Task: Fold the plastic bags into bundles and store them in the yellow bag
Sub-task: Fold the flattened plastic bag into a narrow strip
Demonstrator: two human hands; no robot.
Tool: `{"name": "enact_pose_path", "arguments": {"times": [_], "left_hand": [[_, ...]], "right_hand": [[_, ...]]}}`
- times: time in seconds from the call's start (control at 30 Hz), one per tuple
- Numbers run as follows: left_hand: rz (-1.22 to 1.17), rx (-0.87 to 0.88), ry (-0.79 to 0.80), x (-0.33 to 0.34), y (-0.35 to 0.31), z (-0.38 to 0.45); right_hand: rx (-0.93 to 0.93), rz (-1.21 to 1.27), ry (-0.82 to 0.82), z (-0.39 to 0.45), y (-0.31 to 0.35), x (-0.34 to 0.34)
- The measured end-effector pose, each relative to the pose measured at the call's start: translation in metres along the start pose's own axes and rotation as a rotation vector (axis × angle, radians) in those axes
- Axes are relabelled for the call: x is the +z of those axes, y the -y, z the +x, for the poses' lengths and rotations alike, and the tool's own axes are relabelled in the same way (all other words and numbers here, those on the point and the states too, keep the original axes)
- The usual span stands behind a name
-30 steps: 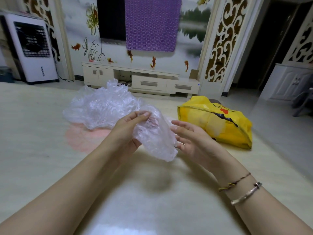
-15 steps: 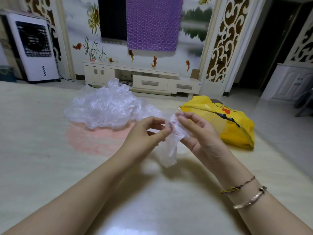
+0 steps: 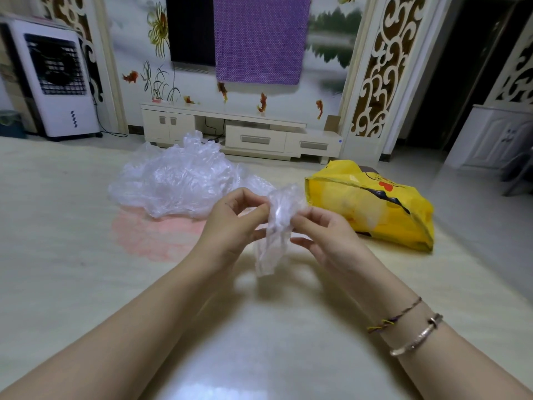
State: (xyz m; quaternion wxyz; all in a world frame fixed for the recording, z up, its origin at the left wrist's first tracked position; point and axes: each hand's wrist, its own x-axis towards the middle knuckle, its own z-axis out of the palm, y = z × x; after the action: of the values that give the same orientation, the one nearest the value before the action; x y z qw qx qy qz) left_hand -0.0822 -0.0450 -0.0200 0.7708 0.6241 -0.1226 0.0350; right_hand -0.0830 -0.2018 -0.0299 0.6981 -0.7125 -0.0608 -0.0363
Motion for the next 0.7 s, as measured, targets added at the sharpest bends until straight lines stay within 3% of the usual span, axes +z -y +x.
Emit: {"name": "enact_pose_path", "arguments": {"times": [0.23, 0.43, 0.5, 0.57, 0.63, 0.7], "left_hand": [[-0.077, -0.071, -0.22, -0.005, -0.006, 0.006], [0.196, -0.011, -0.226, -0.011, -0.001, 0.007], [0.204, -0.027, -0.233, -0.013, -0.002, 0.008], [0.088, -0.101, -0.201, -0.015, -0.005, 0.009], [-0.068, -0.228, -0.098, -0.016, -0.009, 0.009], [-0.064, -0.365, 0.075, -0.015, -0.012, 0.006]], "right_hand": [[0.039, 0.308, -0.241, -0.001, 0.013, -0.011], [0.041, 0.196, -0.489, 0.001, 0.016, -0.018], [0.041, 0.157, -0.441, -0.001, 0.021, -0.024], [0.045, 0.105, -0.275, -0.006, 0.027, -0.027], [0.044, 0.038, -0.081, -0.011, 0.031, -0.026], [0.044, 0.036, 0.032, -0.015, 0.031, -0.021]]}}
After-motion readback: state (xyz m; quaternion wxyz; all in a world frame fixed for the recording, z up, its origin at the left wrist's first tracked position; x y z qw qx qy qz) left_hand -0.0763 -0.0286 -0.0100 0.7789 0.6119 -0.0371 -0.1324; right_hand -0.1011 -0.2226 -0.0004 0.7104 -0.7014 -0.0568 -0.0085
